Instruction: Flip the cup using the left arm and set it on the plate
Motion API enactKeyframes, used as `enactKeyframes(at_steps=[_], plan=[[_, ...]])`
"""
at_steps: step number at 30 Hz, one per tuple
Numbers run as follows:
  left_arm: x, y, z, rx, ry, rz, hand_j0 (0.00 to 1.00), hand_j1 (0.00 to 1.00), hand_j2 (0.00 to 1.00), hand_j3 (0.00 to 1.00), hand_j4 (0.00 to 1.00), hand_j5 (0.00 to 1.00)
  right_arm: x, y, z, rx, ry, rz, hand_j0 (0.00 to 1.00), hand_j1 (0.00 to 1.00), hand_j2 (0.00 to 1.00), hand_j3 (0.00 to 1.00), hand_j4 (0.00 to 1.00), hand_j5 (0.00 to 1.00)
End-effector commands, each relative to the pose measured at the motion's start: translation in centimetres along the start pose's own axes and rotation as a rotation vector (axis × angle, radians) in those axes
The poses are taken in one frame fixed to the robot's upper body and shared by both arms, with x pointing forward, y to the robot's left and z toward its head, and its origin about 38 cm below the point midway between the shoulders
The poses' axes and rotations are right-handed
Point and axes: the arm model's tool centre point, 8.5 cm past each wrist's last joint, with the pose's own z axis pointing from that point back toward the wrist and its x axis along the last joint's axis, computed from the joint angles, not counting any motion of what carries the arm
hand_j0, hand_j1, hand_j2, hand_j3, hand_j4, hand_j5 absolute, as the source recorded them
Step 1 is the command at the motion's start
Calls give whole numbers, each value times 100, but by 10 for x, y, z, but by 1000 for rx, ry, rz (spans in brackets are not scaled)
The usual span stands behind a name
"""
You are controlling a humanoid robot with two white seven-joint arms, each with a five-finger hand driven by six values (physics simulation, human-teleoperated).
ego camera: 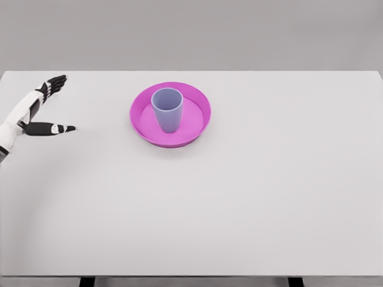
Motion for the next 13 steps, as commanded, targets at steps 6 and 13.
enactKeyframes(at_steps=[6,13], plan=[[16,19,9,-4,-33,-60,100,100,100,100,100,100,1,0,0,0,-2,1,100,100,100,100,100,100],[30,5,1,-61,-76,-107,100,100,100,100,100,100,0,0,0,0,0,0,100,100,100,100,100,100]])
